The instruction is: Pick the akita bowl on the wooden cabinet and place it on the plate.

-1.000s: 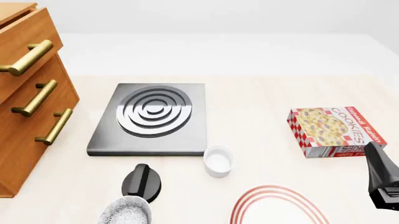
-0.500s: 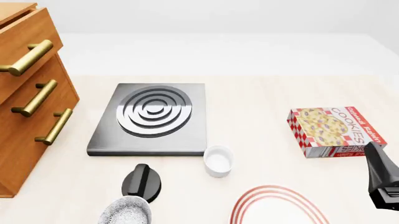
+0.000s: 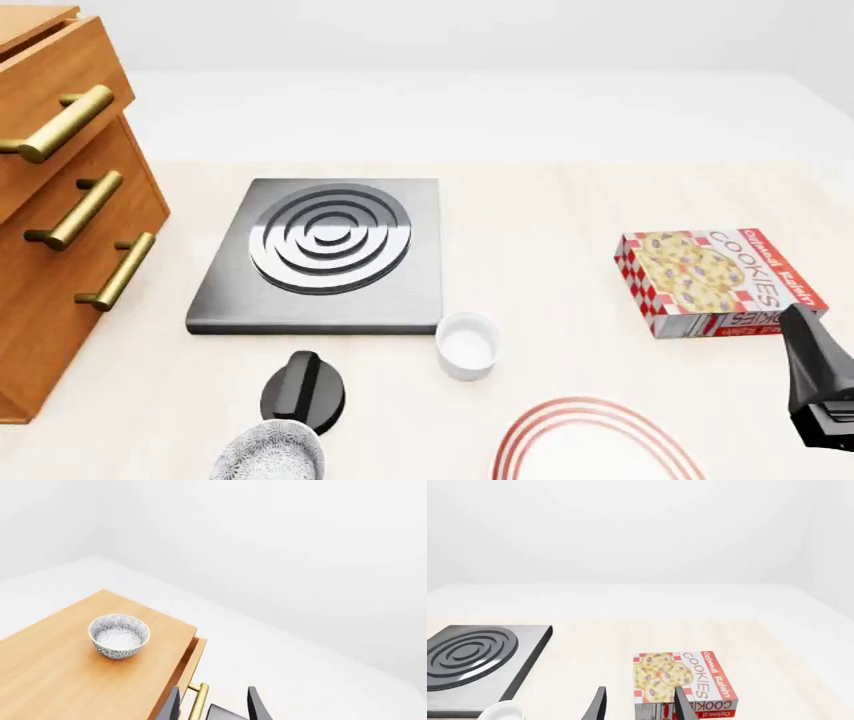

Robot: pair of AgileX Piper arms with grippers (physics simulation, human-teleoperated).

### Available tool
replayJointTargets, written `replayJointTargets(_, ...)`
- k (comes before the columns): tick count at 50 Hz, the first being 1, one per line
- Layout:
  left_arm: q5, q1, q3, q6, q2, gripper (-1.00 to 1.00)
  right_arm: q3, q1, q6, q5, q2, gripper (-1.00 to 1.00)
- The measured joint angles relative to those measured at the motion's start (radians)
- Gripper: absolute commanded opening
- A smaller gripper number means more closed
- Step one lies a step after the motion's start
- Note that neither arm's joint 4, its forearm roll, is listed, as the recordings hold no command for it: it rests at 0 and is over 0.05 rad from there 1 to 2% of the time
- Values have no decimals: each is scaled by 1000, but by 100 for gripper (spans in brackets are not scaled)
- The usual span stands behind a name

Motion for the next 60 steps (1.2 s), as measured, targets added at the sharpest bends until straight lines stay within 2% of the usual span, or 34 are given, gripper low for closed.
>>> replayJointTargets(36, -4, 208, -148, -123, 243, 100, 0, 0, 0, 0, 0, 100)
replayJointTargets(60, -43, 345, -184, -191, 356, 100, 0, 0, 0, 0, 0, 100)
